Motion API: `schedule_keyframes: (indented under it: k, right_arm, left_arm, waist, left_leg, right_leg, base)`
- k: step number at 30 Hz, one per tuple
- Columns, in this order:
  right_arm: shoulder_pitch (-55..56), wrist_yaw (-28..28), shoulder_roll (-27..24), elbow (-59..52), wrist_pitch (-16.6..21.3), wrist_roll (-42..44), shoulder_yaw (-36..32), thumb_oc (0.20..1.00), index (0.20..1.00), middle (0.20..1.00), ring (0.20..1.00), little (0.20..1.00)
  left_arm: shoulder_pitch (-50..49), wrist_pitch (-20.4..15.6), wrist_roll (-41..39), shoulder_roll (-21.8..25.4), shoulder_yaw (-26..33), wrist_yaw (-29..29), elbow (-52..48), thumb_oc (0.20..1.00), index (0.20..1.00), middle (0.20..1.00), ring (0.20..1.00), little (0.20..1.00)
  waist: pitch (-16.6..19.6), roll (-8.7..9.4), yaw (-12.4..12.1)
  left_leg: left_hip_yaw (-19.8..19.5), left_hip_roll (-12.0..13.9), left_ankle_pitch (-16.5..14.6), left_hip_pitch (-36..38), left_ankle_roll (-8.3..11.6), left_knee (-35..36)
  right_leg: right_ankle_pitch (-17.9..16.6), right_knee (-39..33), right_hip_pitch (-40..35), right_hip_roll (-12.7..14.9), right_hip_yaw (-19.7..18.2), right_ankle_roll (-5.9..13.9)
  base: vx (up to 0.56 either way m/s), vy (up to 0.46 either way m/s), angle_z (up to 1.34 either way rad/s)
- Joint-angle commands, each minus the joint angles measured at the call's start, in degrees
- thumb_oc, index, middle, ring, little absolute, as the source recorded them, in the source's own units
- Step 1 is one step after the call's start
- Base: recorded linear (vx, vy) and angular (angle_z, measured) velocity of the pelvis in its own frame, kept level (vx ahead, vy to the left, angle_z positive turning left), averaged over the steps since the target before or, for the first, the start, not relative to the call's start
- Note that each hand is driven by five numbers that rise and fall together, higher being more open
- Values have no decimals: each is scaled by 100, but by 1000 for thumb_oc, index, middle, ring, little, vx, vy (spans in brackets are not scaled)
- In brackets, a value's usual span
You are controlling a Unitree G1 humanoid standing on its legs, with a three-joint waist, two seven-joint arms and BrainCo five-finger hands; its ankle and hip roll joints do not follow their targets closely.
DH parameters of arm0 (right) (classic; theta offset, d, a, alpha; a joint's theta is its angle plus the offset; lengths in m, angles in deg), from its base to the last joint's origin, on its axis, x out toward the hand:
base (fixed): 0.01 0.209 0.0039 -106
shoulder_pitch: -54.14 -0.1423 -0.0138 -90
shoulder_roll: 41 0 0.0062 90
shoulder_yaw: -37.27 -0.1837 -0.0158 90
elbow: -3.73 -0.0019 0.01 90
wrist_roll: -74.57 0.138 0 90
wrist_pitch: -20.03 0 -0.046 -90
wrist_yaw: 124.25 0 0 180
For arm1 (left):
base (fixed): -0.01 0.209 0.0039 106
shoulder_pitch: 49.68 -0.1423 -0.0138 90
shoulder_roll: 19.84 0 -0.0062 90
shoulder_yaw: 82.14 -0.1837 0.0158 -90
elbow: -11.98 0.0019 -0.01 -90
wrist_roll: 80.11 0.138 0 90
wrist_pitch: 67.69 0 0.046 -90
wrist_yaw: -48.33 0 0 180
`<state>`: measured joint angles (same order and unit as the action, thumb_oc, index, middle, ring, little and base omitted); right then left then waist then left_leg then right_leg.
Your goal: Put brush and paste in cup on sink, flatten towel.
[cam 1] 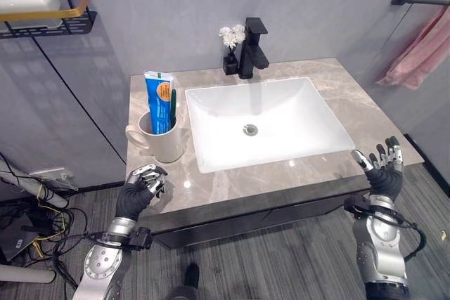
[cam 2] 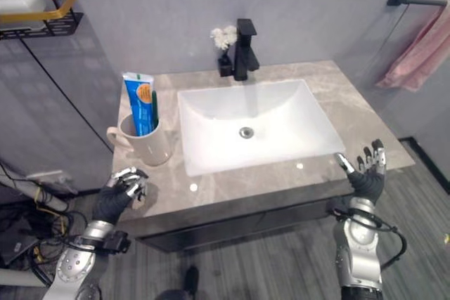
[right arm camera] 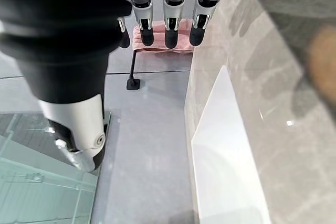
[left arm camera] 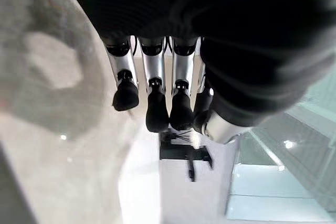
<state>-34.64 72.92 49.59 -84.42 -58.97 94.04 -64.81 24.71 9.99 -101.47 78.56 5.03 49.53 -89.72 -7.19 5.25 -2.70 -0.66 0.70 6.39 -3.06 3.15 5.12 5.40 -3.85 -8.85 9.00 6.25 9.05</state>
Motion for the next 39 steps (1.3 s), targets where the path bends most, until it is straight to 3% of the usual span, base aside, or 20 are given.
schedule_keyframes:
  k: [1,16,28,39]
  right_arm:
    - [-389,-47,-170,-83,223,38,-134,1000,1000,1000,1000,1000]
    - [-510,-68,-125,-7,185,60,54,1000,1000,1000,1000,1000]
    - [-460,-53,-84,24,169,-8,20,1000,1000,1000,1000,1000]
    - [-431,-42,-31,8,156,-18,-14,1000,1000,1000,1000,1000]
  left_arm:
    - [293,-220,180,77,175,-184,-45,200,200,200,200,200]
    - [1067,-179,486,60,-67,-458,634,200,200,200,200,200]
    - [1146,-198,726,16,206,-797,763,200,200,200,200,200]
    - [845,-185,712,-88,273,-722,576,200,200,200,200,200]
  waist:
    - [214,49,-18]
    - [240,89,197]
    - [278,53,253]
    - [279,7,208]
  left_leg:
    - [-92,303,-1081,-44,44,-551]
    - [119,323,-1094,-4,22,-437]
    - [200,325,-1134,144,20,-367]
    - [187,335,-1153,287,39,-308]
  right_leg:
    - [37,183,494,33,140,190]
    - [-56,102,644,66,-2,227]
    - [-61,53,572,80,-3,235]
    - [-21,27,417,85,97,212]
  base:
    - [-2,31,-13]
    - [9,24,-11]
    - [15,10,-4]
    - [0,0,0]
